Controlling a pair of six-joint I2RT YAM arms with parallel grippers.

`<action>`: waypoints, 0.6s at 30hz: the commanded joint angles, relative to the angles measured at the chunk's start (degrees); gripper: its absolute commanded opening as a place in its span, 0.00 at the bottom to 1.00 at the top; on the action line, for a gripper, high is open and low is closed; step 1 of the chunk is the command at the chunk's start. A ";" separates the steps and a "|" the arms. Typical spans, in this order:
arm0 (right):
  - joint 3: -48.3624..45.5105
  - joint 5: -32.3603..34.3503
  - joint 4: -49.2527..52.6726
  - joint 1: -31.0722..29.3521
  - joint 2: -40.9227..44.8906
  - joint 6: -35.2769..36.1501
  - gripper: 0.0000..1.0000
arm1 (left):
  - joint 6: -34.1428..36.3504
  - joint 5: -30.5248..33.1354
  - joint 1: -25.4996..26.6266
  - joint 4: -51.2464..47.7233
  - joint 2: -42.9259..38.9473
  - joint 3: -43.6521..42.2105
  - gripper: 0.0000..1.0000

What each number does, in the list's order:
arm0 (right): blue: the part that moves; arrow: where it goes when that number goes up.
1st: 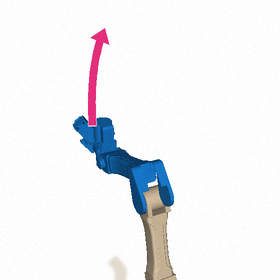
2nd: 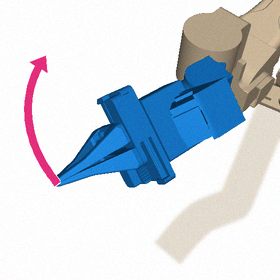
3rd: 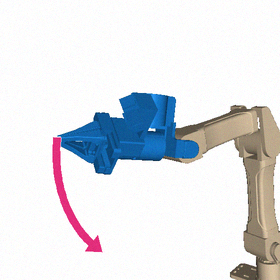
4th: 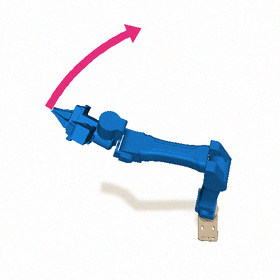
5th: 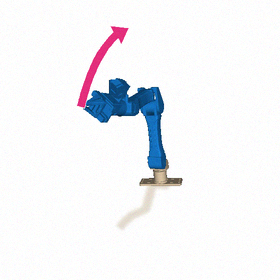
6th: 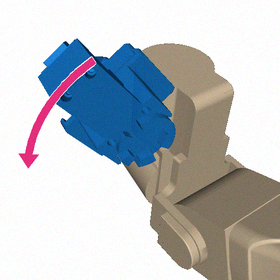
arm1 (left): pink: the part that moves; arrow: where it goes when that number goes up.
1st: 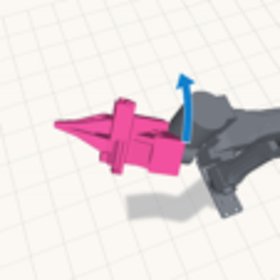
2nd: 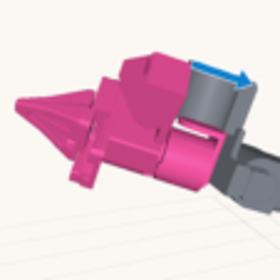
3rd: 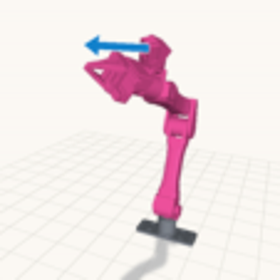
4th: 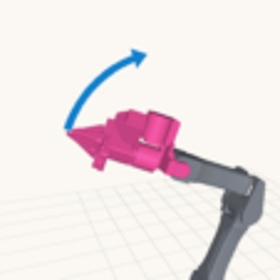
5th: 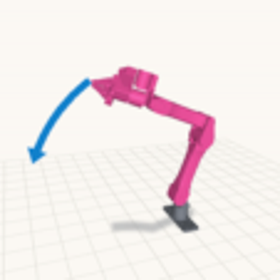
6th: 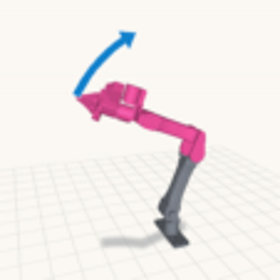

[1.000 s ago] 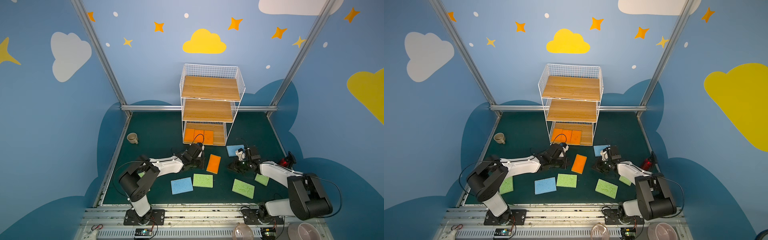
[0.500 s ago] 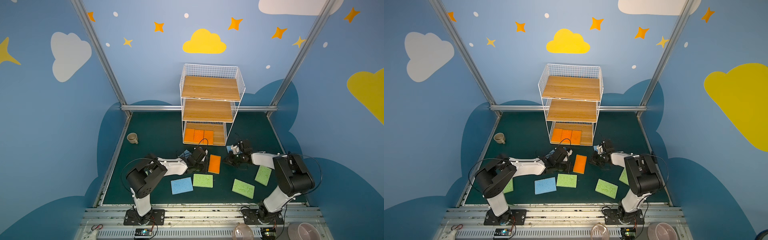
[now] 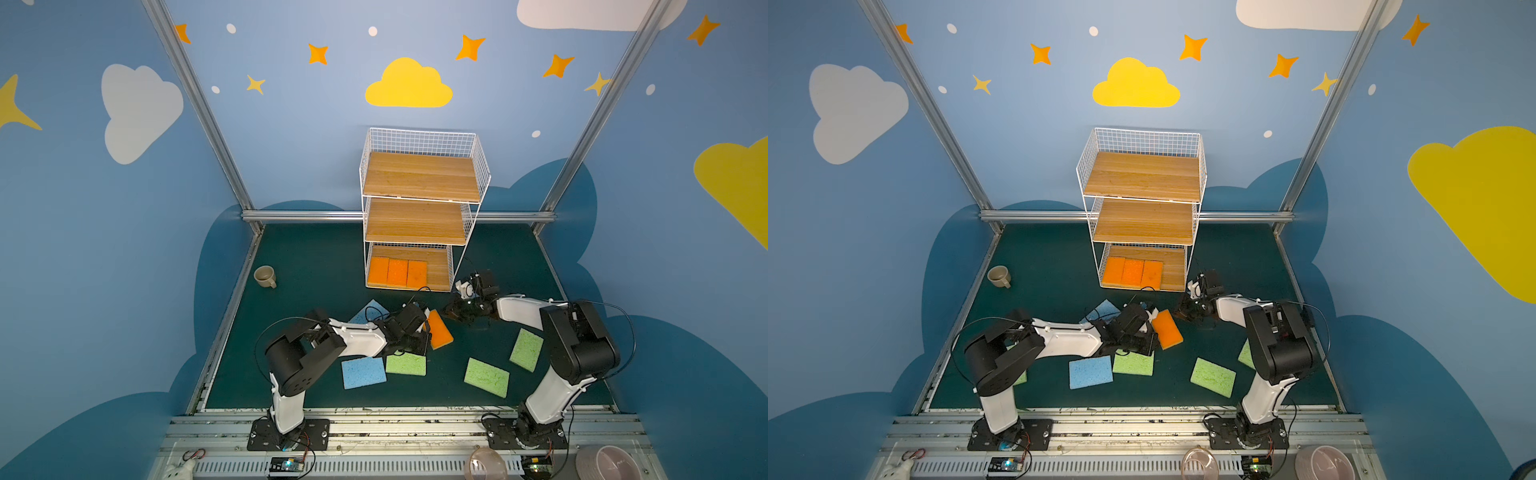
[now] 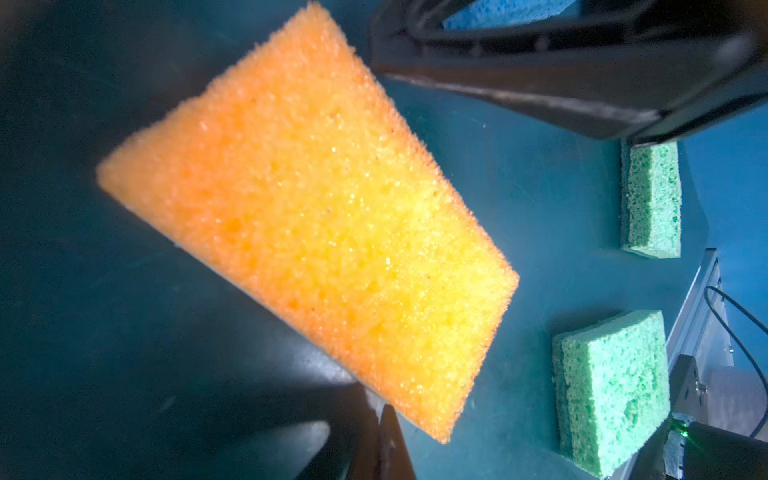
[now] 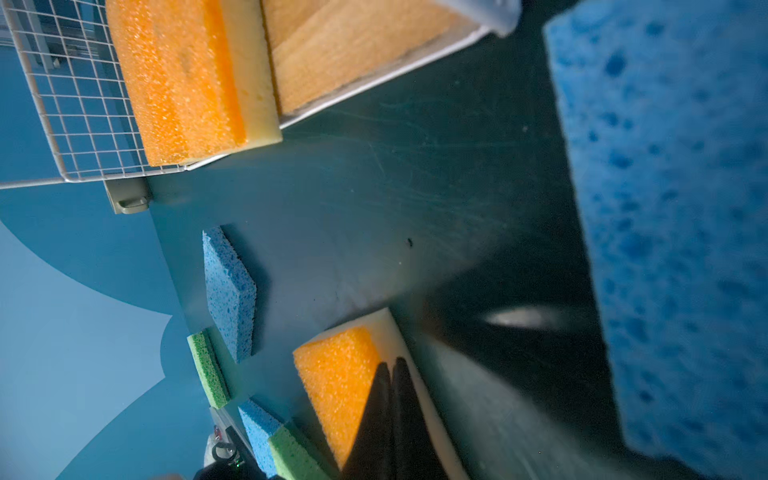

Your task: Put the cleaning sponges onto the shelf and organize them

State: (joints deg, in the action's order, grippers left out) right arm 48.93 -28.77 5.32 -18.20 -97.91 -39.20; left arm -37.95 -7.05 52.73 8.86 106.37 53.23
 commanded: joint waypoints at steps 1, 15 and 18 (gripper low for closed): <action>1.57 2.58 5.92 0.25 5.76 2.01 0.06 | 0.67 1.90 -0.27 -1.54 -3.15 0.09 0.06; -23.62 3.93 -3.92 -1.49 32.84 -23.21 0.37 | 2.08 8.74 -3.70 -6.67 -20.06 -8.28 0.80; -26.84 7.64 -4.46 -3.60 38.09 -29.50 0.39 | 1.28 9.73 -4.27 -7.01 -21.01 -9.40 0.88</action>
State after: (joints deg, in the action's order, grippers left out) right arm 22.83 -24.38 5.30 -20.43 -63.51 -58.87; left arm -36.45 0.86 48.95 3.88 86.19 44.86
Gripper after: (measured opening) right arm 0.386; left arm 0.875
